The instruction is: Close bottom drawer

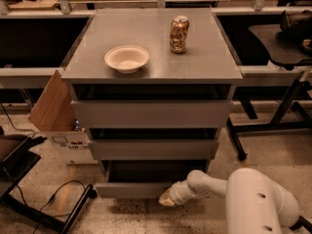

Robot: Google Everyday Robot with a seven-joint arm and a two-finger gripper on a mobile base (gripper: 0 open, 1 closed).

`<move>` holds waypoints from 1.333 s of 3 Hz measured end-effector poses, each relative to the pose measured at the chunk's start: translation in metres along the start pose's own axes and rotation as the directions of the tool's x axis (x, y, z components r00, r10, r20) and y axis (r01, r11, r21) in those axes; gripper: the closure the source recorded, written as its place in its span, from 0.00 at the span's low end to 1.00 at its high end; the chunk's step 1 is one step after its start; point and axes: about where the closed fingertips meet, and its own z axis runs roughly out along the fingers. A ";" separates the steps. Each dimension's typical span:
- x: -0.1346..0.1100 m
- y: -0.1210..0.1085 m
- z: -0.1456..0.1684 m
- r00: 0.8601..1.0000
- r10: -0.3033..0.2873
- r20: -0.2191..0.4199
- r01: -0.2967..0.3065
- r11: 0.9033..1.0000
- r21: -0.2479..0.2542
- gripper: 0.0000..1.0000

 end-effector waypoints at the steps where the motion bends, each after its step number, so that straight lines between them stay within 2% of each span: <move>1: 0.001 -0.042 0.004 0.999 0.027 -0.032 -0.026 0.999 0.039 1.00; 2: 0.001 -0.040 0.004 0.999 0.027 -0.032 -0.026 0.999 0.039 1.00; 3: 0.003 -0.060 0.002 0.998 0.044 -0.038 -0.041 0.997 0.068 1.00; 4: 0.006 -0.090 -0.006 0.997 0.068 -0.043 -0.063 0.991 0.120 1.00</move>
Offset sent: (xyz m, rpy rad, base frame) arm 0.1566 -0.0561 -0.0185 -0.1251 -0.0550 -0.2007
